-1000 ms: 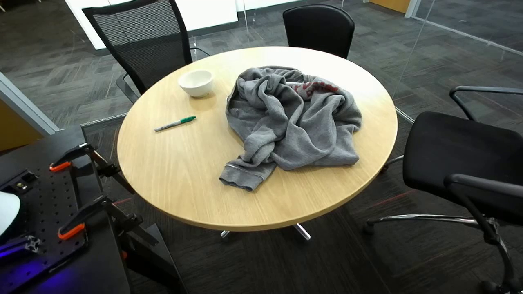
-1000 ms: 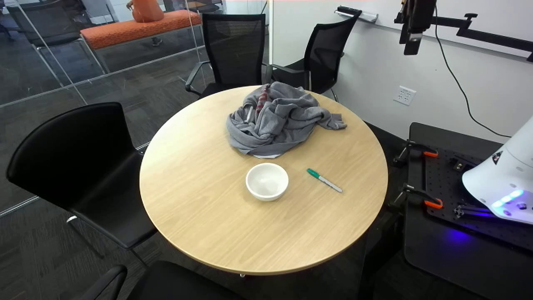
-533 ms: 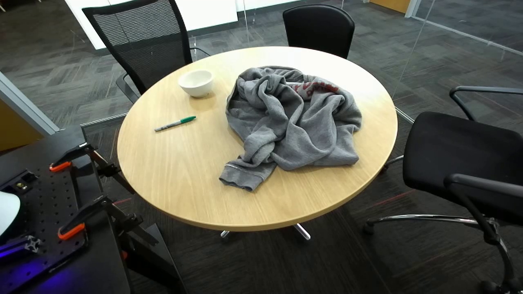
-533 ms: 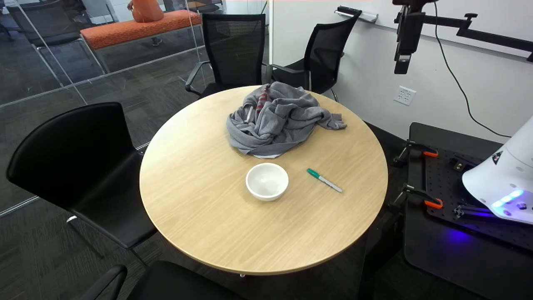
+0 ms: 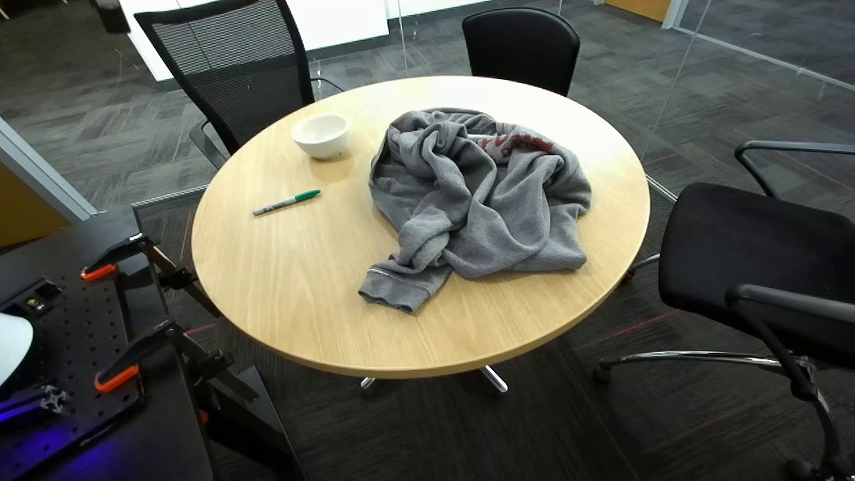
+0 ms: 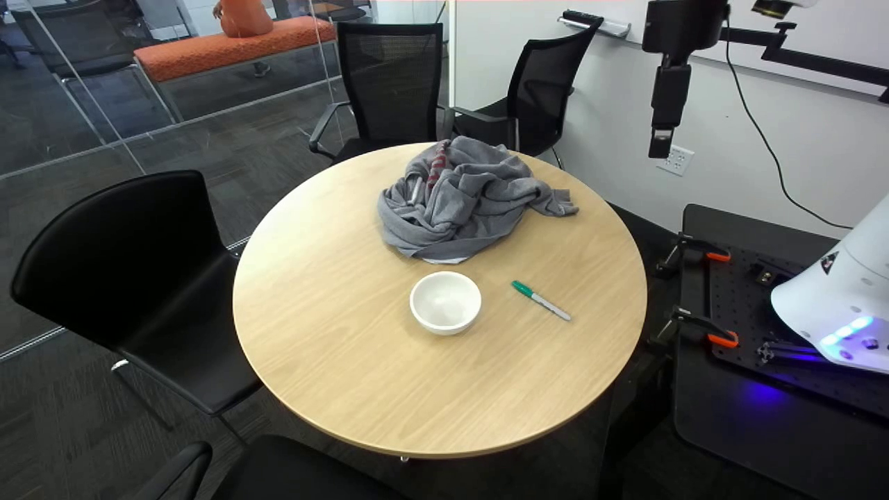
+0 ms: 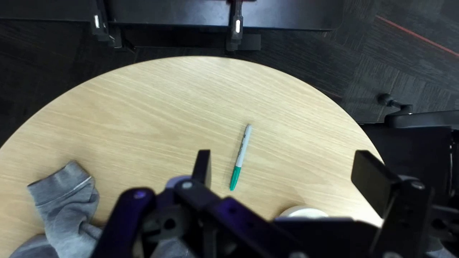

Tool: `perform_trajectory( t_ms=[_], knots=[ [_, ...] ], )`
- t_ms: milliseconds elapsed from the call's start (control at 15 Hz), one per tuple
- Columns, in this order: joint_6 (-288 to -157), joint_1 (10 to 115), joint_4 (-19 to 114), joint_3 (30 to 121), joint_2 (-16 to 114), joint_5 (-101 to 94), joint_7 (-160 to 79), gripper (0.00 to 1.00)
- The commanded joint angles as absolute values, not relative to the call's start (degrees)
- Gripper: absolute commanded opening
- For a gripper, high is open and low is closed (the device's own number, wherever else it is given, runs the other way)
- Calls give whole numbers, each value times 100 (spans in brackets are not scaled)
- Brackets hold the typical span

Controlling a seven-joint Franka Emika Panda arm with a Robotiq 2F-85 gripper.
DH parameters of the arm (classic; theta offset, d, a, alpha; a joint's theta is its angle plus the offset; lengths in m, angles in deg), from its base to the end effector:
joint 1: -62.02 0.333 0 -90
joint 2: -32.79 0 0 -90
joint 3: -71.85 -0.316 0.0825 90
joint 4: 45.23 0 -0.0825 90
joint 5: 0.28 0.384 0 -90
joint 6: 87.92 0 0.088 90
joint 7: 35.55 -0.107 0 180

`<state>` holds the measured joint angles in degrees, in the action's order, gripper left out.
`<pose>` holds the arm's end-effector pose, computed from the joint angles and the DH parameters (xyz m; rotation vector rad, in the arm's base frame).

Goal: Put the marker in the bowl

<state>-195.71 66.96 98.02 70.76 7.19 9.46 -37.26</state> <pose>0.3817 0.0532 0.4288 -2.9924 -0.0102 0.2719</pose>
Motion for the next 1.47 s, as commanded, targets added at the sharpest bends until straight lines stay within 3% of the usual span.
perform_trajectory(
  t_ms=[0,1400],
  knots=[
    [-19806,6651,9900,6982,882,1125,-3872,100],
    [-19996,6641,9864,6918,1498,1007,-3934,100]
  ],
)
